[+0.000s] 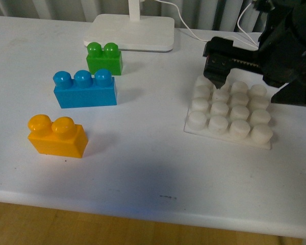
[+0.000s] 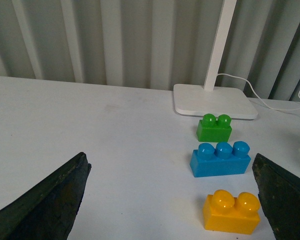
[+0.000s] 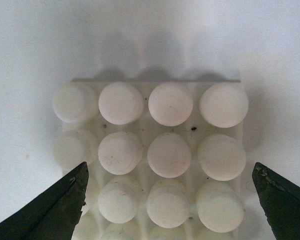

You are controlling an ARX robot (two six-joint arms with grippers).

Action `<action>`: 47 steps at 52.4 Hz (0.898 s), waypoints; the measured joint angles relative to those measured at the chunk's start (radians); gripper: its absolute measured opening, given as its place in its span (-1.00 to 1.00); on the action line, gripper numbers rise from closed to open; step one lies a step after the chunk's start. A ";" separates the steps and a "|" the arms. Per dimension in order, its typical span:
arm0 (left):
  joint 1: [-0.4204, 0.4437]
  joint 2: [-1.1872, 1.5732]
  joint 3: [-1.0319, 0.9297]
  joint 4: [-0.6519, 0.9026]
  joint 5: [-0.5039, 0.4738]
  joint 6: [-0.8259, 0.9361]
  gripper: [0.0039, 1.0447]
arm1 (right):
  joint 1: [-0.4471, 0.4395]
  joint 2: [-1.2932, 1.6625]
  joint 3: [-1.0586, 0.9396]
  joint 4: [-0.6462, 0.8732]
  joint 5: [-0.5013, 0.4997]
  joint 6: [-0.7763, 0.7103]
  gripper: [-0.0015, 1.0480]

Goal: Insert yellow block into base center

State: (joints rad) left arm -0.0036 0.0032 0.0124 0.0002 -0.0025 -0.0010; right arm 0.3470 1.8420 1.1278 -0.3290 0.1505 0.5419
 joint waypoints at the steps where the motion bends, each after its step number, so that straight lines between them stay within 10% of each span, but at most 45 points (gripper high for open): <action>1: 0.000 0.000 0.000 0.000 0.000 0.000 0.88 | -0.001 -0.005 0.000 0.000 -0.002 -0.001 0.82; 29: 0.000 0.000 0.000 0.000 0.000 0.000 0.88 | -0.129 -0.496 -0.270 0.184 -0.153 -0.120 0.82; 47: 0.000 0.000 0.000 0.000 0.000 0.000 0.88 | -0.401 -1.009 -0.586 0.282 -0.367 -0.155 0.82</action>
State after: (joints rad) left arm -0.0032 0.0032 0.0120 0.0002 -0.0025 -0.0010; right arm -0.0540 0.8333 0.5419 -0.0475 -0.2169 0.3866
